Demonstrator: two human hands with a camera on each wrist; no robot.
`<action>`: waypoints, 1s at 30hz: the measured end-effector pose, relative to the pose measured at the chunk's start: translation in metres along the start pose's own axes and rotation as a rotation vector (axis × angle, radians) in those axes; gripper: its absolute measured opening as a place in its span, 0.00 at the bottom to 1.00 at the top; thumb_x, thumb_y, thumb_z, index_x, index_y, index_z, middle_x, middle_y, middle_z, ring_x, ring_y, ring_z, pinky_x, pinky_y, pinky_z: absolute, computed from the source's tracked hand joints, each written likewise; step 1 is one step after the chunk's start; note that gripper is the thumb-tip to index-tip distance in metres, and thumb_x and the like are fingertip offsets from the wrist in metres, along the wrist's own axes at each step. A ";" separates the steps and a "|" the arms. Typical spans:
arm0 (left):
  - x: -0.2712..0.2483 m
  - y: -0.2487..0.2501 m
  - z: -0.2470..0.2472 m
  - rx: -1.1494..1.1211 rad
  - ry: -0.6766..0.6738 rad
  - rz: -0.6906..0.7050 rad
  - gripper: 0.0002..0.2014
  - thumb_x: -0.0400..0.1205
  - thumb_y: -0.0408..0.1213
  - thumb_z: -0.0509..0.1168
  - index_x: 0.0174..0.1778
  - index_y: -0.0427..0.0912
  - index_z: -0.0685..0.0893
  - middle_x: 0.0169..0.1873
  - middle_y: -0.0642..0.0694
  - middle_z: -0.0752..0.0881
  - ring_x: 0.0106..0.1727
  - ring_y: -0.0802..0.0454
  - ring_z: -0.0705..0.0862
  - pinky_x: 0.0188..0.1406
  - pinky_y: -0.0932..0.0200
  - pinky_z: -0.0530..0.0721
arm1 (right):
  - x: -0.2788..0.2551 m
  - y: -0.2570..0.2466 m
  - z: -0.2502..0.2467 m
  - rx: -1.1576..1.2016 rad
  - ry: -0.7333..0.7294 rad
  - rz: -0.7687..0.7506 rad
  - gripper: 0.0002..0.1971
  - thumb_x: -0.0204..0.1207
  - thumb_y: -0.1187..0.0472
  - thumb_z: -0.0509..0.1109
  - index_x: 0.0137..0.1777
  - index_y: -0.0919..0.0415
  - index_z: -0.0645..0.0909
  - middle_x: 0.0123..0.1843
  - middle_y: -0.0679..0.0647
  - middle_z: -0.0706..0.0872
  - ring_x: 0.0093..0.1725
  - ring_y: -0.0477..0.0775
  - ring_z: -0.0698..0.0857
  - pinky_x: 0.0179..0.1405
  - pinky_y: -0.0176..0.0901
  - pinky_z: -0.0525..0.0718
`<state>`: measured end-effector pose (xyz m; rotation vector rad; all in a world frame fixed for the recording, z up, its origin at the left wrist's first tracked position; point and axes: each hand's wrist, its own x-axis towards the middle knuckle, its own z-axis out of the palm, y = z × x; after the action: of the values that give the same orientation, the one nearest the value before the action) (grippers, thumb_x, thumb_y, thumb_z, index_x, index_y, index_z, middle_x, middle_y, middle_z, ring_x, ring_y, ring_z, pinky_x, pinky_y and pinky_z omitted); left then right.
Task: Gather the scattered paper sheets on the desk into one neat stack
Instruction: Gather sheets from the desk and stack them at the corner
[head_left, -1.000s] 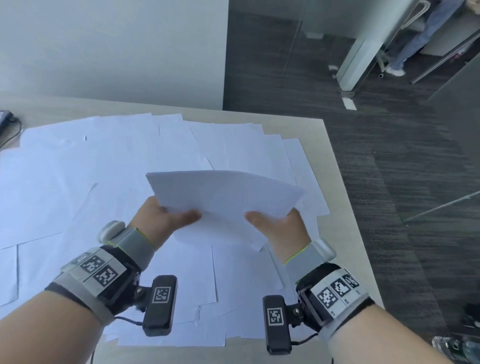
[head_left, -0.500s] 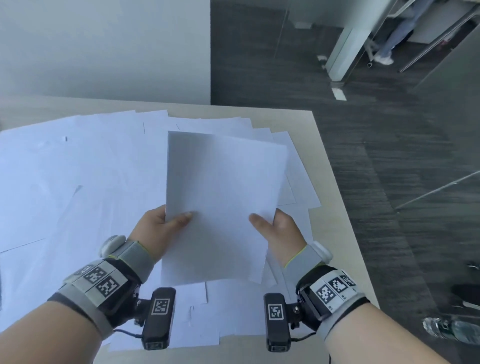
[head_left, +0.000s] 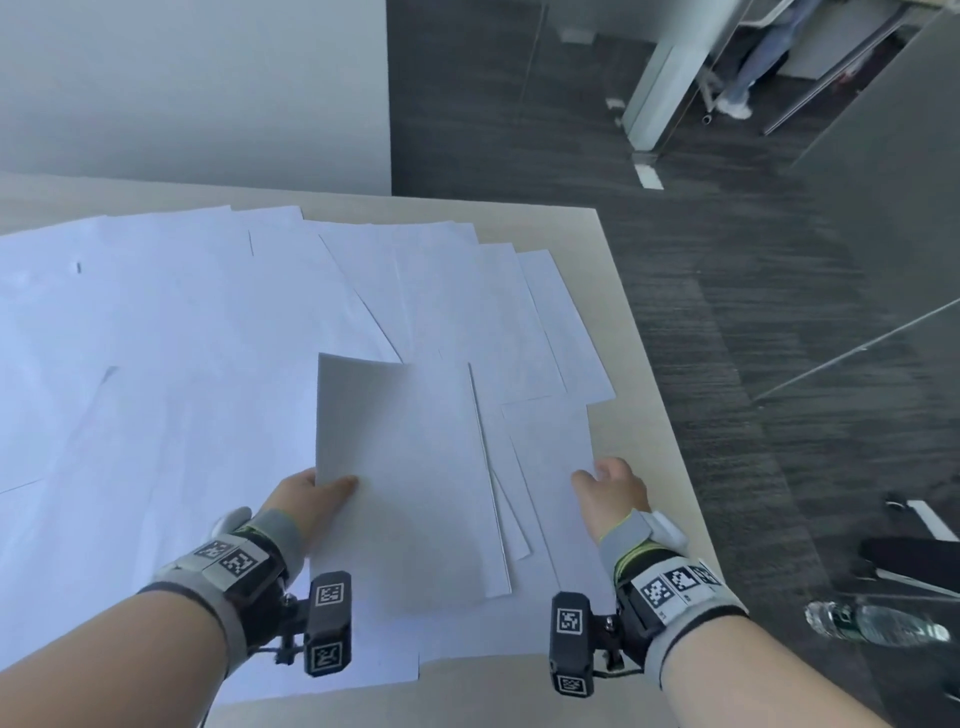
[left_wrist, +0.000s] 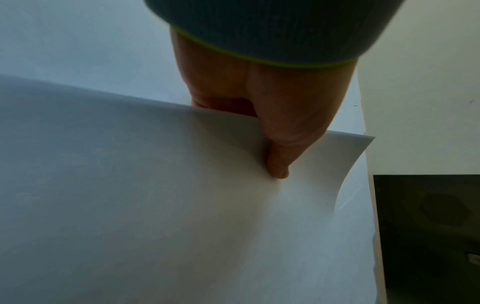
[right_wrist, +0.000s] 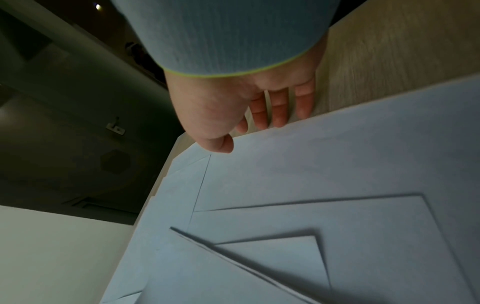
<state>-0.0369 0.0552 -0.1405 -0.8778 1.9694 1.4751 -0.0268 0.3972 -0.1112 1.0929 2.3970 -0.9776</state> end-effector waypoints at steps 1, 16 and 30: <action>0.001 -0.001 -0.001 -0.006 -0.008 -0.001 0.07 0.82 0.43 0.71 0.49 0.43 0.90 0.41 0.39 0.95 0.45 0.34 0.94 0.56 0.31 0.90 | -0.001 -0.002 0.003 0.023 -0.001 0.006 0.25 0.77 0.52 0.65 0.75 0.53 0.74 0.71 0.57 0.78 0.48 0.59 0.81 0.44 0.46 0.79; 0.010 -0.006 -0.002 -0.071 -0.051 -0.011 0.09 0.82 0.42 0.74 0.53 0.41 0.90 0.44 0.37 0.95 0.48 0.33 0.93 0.58 0.31 0.90 | -0.025 -0.023 0.032 0.067 -0.004 0.105 0.25 0.76 0.50 0.65 0.73 0.49 0.72 0.70 0.57 0.73 0.52 0.60 0.79 0.52 0.50 0.81; 0.012 -0.007 -0.003 -0.118 -0.069 -0.015 0.10 0.82 0.40 0.74 0.55 0.40 0.89 0.46 0.36 0.95 0.48 0.33 0.93 0.60 0.33 0.90 | -0.042 -0.046 0.046 0.220 -0.125 0.103 0.13 0.72 0.50 0.64 0.56 0.47 0.73 0.49 0.52 0.77 0.41 0.53 0.79 0.37 0.43 0.75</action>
<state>-0.0392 0.0491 -0.1532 -0.8768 1.8377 1.6051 -0.0337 0.3209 -0.1008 1.1793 2.1508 -1.2573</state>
